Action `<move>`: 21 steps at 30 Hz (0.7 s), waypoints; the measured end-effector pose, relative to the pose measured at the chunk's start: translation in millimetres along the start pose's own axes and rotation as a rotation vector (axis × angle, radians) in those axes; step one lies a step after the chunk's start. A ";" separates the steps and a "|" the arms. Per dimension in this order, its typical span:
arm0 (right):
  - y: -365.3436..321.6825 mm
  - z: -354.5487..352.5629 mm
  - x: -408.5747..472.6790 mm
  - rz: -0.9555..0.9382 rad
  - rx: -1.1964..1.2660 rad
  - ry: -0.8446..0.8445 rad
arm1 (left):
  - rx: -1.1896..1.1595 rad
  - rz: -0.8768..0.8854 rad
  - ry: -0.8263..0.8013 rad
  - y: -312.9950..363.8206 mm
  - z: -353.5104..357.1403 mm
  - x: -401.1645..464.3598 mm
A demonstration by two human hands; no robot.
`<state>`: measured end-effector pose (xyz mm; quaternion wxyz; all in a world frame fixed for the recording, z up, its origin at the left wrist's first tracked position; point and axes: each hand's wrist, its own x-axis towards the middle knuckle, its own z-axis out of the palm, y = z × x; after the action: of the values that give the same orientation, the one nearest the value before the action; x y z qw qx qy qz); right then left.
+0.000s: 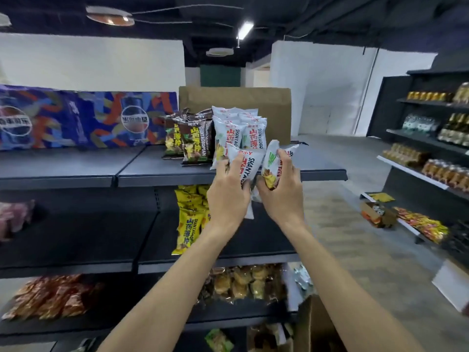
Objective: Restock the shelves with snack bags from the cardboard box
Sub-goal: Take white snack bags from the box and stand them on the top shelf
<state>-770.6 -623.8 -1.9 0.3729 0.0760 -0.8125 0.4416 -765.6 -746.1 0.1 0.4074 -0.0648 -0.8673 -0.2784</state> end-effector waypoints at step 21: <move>102.9 -79.6 191.7 -0.149 -0.073 -0.016 | 0.067 0.075 0.109 122.9 134.5 128.7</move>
<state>-910.5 -461.0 85.6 0.4007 0.1262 -0.8230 0.3823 -899.0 -586.0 79.6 0.4663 -0.0685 -0.8495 -0.2370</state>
